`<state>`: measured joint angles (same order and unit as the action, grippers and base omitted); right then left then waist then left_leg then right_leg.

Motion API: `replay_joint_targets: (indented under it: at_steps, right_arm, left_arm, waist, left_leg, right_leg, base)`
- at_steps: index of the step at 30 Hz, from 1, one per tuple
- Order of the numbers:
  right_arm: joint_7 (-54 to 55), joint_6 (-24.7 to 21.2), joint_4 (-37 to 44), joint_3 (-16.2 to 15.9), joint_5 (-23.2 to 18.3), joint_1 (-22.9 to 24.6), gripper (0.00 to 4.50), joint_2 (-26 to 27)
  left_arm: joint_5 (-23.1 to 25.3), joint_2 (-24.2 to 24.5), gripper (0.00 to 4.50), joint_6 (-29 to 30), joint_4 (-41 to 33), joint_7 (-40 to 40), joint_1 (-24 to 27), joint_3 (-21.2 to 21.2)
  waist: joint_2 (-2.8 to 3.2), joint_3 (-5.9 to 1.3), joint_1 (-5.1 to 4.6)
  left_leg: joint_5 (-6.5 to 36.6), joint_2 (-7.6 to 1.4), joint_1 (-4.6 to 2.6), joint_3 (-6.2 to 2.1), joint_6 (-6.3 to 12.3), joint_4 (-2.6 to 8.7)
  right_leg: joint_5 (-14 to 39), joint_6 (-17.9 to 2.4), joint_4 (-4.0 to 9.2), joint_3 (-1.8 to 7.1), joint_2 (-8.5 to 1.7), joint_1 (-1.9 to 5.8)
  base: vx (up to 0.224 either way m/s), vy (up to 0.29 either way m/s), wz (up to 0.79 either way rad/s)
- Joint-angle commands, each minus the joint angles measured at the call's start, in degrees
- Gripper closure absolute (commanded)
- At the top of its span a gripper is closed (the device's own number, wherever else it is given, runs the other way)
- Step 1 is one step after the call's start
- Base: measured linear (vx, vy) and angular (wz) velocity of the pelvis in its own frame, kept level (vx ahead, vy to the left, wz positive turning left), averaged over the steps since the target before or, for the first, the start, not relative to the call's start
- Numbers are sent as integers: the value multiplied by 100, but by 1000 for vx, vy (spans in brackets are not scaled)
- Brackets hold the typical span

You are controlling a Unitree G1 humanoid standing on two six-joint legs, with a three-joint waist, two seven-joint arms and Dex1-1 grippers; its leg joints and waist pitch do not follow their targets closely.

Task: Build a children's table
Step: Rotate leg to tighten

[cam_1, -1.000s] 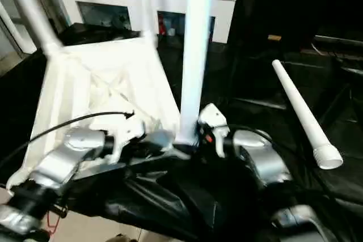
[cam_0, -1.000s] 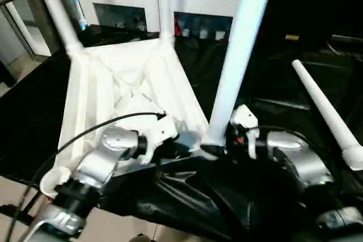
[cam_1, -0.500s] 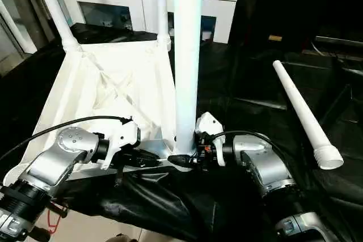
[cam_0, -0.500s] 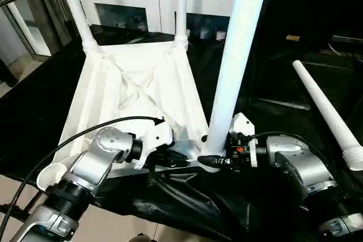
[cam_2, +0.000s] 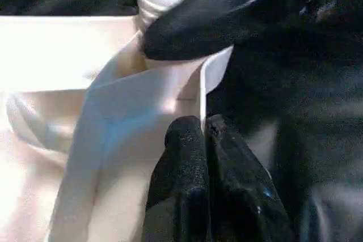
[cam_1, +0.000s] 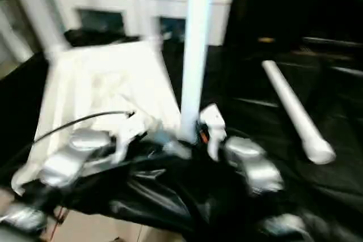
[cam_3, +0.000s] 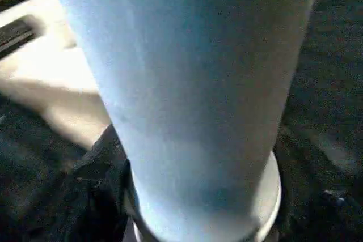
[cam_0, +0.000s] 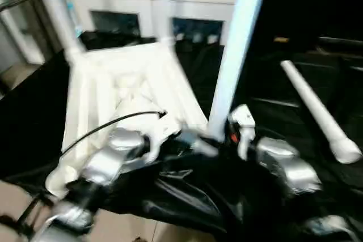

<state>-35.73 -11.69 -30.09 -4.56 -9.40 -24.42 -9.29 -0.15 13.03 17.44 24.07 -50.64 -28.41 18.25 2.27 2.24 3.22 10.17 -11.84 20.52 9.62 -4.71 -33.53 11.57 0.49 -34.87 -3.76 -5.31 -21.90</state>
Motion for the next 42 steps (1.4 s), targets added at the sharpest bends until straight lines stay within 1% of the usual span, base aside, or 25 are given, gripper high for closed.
replay_joint_targets:
  at_steps: [1, 2, 4, 5, 6, 8, 9, 11, 13, 14, 16, 17, 19, 21, 24, 25, 26, 27, 28, 30, 32, 33, 34, 37, 42]
  right_arm:
    - [648, -179, -544, -31, 150, 29, 175, 296]
    - [960, -173, -704, 38, 172, -50, 175, 438]
    - [1328, -154, -942, 86, 238, -195, 175, 609]
    - [1402, -68, -1044, 54, 311, -260, 175, 668]
    - [1418, -26, -1073, 58, 320, -280, 175, 685]
    - [1443, 146, -1182, 154, 272, -370, 120, 782]
    - [1374, 134, -1179, 181, 230, -377, 120, 781]
    - [1182, 123, -1143, 162, 218, -377, 97, 729]
    - [1091, 193, -1148, 92, 280, -390, 71, 664]
    - [956, 257, -1111, 6, 340, -392, 71, 569]
    - [790, 320, -1069, -55, 388, -399, 53, 475]
    - [731, 335, -1047, -62, 398, -395, 53, 448]
    - [508, 338, -947, -89, 387, -384, 53, 353]
    - [1, 322, -680, -162, 355, -333, 53, 85]
    - [-322, 348, -509, -206, 326, -282, 53, -113]
    - [-465, 343, -443, -212, 279, -263, 48, -193]
    - [-513, 341, -429, -213, 262, -259, 48, -220]
    - [-513, 341, -429, -213, 262, -259, 46, -220]
    - [-627, 352, -405, -223, 248, -252, 46, -266]
    - [-702, 363, -386, -228, 248, -246, 46, -295]
    - [-811, 331, -352, -243, 226, -241, 46, -327]
    - [-822, 330, -351, -244, 225, -244, 46, -333]
    - [-864, 312, -324, -244, 216, -239, 46, -355]
    - [-905, 297, -292, -254, 209, -230, 46, -362]
    - [-985, 303, -265, -291, 195, -236, 46, -368]
  left_arm:
    - [-4, -326, 450, 28, 47, 286, -216, 94]
    - [24, -433, 450, 26, 136, 448, -268, 78]
    - [77, -570, 450, 9, 261, 629, -344, 69]
    - [117, -622, 450, -49, 314, 695, -365, 55]
    - [132, -626, 450, -66, 326, 687, -370, 63]
    - [195, -590, 450, -205, 348, 574, -358, 129]
    - [189, -542, 450, -237, 324, 501, -334, 150]
    - [165, -397, 450, -359, 243, 290, -261, 198]
    - [147, -301, 450, -445, 191, 148, -214, 220]
    - [108, -192, 450, -531, 114, -42, -156, 246]
    - [99, -80, 450, -580, 27, -221, -94, 266]
    - [107, -45, 450, -601, -8, -270, -70, 273]
    - [120, 73, 450, -694, -117, -402, -15, 306]
    - [282, 334, 450, -564, -346, -342, 33, 343]
    - [283, 417, 450, -307, -489, -224, 68, 246]
    - [81, 494, 422, -111, -625, -382, 120, 114]
    - [12, 529, 422, -41, -669, -433, 139, 62]
    - [12, 529, 406, -41, -669, -433, 139, 62]
    - [-91, 602, 392, 71, -734, -527, 185, -15]
    - [-129, 660, 381, 96, -772, -582, 225, -51]
    - [-125, 794, 372, 147, -805, -605, 278, -40]
    - [-115, 812, 372, 160, -805, -599, 281, -39]
    - [-92, 857, 372, 247, -835, -555, 296, -53]
    - [-95, 920, 372, 307, -859, -556, 318, -72]
    - [-228, 842, 372, 357, -814, -532, 328, -142]
  waist:
    - [72, -213, -31]
    - [57, -208, -71]
    - [44, -216, -93]
    - [100, -207, -113]
    - [85, -202, -131]
    - [73, -221, -164]
    - [88, -229, -157]
    - [65, -239, -139]
    - [87, -251, -126]
    - [48, -258, -114]
    - [66, -272, -97]
    - [40, -284, -97]
    - [45, -287, -80]
    - [36, -319, -55]
    - [31, -356, -8]
    - [12, -383, 18]
    - [4, -402, 42]
    - [11, -411, 47]
    - [-2, -397, 49]
    - [-3, -387, 50]
    - [5, -371, 54]
    - [-27, -365, 52]
    - [-10, -352, 60]
    - [-14, -332, 69]
    - [-22, -338, 67]
  left_leg:
    - [2581, -38, -63, -94, -228, 487]
    - [2681, -31, -73, -94, -231, 479]
    - [2740, -19, -83, -105, -208, 477]
    - [2781, -20, -82, -113, -191, 484]
    - [2826, -25, -76, -108, -185, 485]
    - [2813, -27, -53, -119, -124, 505]
    - [2790, -29, -57, -115, -102, 508]
    - [2653, -49, -51, -95, -44, 526]
    - [2554, -61, -45, -78, -36, 531]
    - [2449, -68, -31, -64, -20, 529]
    - [2179, -71, -11, -36, 21, 516]
    - [2122, -75, -12, -27, 43, 510]
    - [1949, -79, -12, -5, 102, 495]
    - [1682, -91, 8, -6, 149, 484]
    - [1098, -101, 20, 28, 303, 424]
    - [774, -86, 49, 28, 374, 395]
    - [489, -73, 67, 32, 463, 366]
    - [385, -69, 76, 29, 507, 354]
    - [429, -70, 69, 44, 582, 348]
    - [527, -76, 69, 45, 594, 356]
    - [715, -84, 53, 52, 539, 370]
    - [749, -85, 55, 57, 529, 375]
    - [874, -90, 38, 61, 473, 384]
    - [1019, -95, 35, 56, 349, 409]
    - [998, -83, 39, 52, 265, 402]
  right_leg:
    - [3245, -545, 670, 135, -275, 115]
    - [3270, -539, 700, 122, -265, 84]
    - [3296, -533, 708, 104, -257, 84]
    - [3263, -541, 709, 100, -254, 79]
    - [3253, -544, 724, 96, -248, 74]
    - [3129, -564, 718, 83, -253, 104]
    - [3080, -577, 720, 88, -261, 105]
    - [2739, -714, 700, 121, -251, 100]
    - [2411, -855, 653, 149, -250, 107]
    - [2226, -930, 630, 161, -254, 121]
    - [1888, -1057, 581, 181, -253, 143]
    - [1806, -1094, 574, 184, -255, 148]
    - [1672, -1160, 553, 194, -252, 143]
    - [1401, -1204, 507, 195, -260, 189]
    - [557, -1388, 414, 198, -235, 200]
    - [171, -1457, 367, 189, -226, 231]
    - [-184, -1531, 317, 184, -222, 239]
    - [-328, -1564, 295, 180, -220, 243]
    - [-363, -1631, 298, 174, -211, 214]
    - [-223, -1639, 313, 174, -220, 215]
    - [53, -1602, 335, 182, -222, 208]
    - [112, -1584, 343, 184, -219, 208]
    - [313, -1532, 361, 189, -220, 187]
    - [656, -1439, 393, 195, -231, 187]
    - [660, -1400, 382, 204, -231, 192]
  base:
    - [0, 0, 0]
    - [0, 0, 0]
    - [0, 0, 0]
    - [0, 0, 0]
    - [0, 0, 0]
    - [0, 0, 0]
    - [0, 0, 0]
    - [0, 0, 0]
    - [0, 0, 0]
    - [0, 0, 0]
    - [0, 0, 0]
    - [0, 0, 0]
    - [0, 0, 0]
    - [0, 0, 0]
    - [52, -9, 2]
    - [0, 0, 0]
    - [0, 0, 0]
    - [0, 0, 0]
    - [0, 0, 0]
    - [0, 0, 0]
    - [0, 0, 0]
    - [0, 0, 0]
    - [0, 0, 0]
    - [0, 0, 0]
    - [0, 0, 0]
